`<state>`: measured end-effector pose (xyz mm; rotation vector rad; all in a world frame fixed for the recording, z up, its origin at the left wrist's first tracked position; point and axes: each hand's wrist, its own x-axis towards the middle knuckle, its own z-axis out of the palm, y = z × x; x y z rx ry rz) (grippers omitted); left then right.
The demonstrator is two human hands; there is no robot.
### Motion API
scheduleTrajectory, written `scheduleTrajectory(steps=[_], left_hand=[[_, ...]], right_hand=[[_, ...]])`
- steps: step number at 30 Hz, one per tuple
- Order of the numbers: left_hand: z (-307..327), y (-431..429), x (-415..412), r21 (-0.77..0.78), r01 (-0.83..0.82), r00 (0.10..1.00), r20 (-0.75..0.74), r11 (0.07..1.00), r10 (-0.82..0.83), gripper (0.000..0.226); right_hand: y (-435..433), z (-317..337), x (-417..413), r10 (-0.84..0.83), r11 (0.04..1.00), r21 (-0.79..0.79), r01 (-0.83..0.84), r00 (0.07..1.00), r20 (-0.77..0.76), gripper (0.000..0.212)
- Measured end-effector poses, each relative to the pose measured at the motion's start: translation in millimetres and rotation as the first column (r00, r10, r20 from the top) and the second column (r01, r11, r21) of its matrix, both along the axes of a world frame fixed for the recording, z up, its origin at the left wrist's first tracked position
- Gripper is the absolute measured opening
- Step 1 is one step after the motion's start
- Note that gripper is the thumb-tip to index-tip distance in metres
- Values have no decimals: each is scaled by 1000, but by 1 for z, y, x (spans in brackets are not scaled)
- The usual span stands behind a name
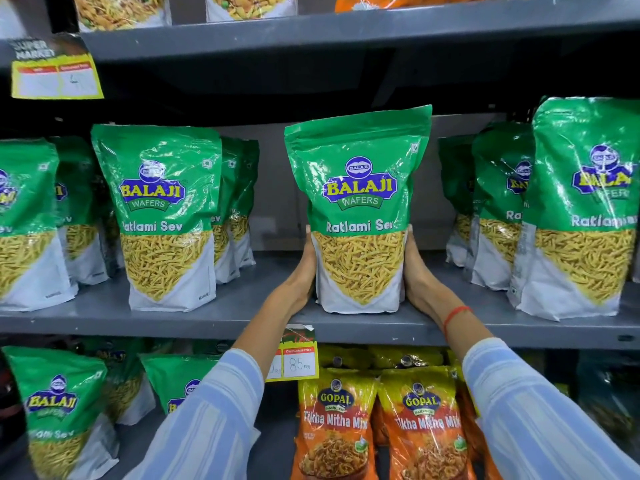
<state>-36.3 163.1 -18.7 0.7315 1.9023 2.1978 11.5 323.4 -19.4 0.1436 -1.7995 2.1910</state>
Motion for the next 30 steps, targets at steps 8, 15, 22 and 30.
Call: scheduleTrajectory(steps=[8,15,22,30], left_hand=[[2,0,2,3,-11,1000,0,1000,11,65],[-5,-2,-5,2,-17,1000,-11,1000,17,71],[-7,3,0,-43,-134,991,-26,990,133,68],[-4,2,10,7,-134,989,-62,991,135,69]], right_hand=[[-5,-1,2,-59,997,46,58,998,4,68],[-8,-3,-1,-79,996,39,78,997,12,68],[-8,-5,0,-104,994,30,104,995,2,68],[-7,-5,2,-114,993,-10,114,993,31,73]])
